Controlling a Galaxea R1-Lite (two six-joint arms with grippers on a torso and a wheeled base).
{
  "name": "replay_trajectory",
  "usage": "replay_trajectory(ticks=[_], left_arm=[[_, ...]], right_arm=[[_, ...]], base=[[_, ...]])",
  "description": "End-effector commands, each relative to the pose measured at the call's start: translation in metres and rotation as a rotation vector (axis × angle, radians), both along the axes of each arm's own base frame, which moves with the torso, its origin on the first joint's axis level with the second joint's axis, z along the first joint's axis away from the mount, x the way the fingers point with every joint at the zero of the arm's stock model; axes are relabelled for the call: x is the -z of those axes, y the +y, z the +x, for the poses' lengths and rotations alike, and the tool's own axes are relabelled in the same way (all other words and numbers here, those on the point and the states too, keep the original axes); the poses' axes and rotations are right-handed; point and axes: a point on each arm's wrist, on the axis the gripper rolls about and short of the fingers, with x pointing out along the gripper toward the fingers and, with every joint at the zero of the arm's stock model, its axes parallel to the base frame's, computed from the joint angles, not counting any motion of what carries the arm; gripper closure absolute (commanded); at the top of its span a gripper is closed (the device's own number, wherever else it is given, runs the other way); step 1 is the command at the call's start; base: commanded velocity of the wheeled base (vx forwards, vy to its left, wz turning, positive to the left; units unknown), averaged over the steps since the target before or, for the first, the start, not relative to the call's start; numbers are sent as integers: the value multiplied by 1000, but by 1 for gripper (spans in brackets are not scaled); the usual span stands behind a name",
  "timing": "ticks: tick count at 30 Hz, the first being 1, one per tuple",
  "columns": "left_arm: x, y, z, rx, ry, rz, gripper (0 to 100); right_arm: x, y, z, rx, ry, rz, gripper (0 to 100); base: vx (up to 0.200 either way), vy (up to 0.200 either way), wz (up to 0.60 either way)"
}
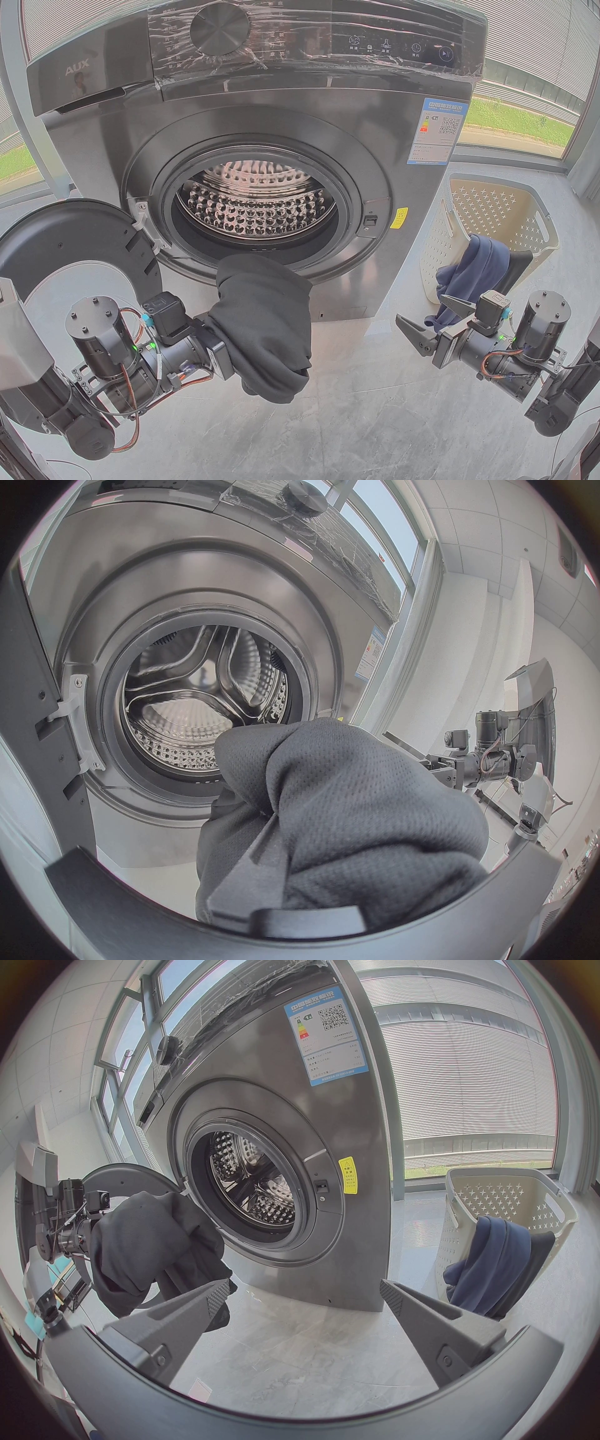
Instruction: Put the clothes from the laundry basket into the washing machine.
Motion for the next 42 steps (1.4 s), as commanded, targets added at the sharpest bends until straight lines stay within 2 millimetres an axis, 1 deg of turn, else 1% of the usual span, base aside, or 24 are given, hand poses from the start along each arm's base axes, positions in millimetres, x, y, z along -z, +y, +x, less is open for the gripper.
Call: replay_trajectory(ticks=[1, 4, 21, 27, 42], left_arm=[[1, 0, 0, 2, 3, 1, 100], [1, -1, 0, 3, 3, 1, 100], [1, -1, 0, 2, 4, 2, 100], [1, -1, 0, 2, 4, 0, 100], [2, -1, 0, 3, 6, 5, 100]], right_arm=[[0, 1, 0, -2, 0, 0, 0], [0, 1, 0, -2, -1, 0, 0], [0, 2, 1, -5, -4, 2, 0], [0, 2, 1, -5, -4, 2, 0], [-1, 3, 0, -11, -5, 3, 0]], base=[[0, 0, 0], [0, 200, 0], [0, 0, 0], [0, 200, 0], [0, 0, 0]])
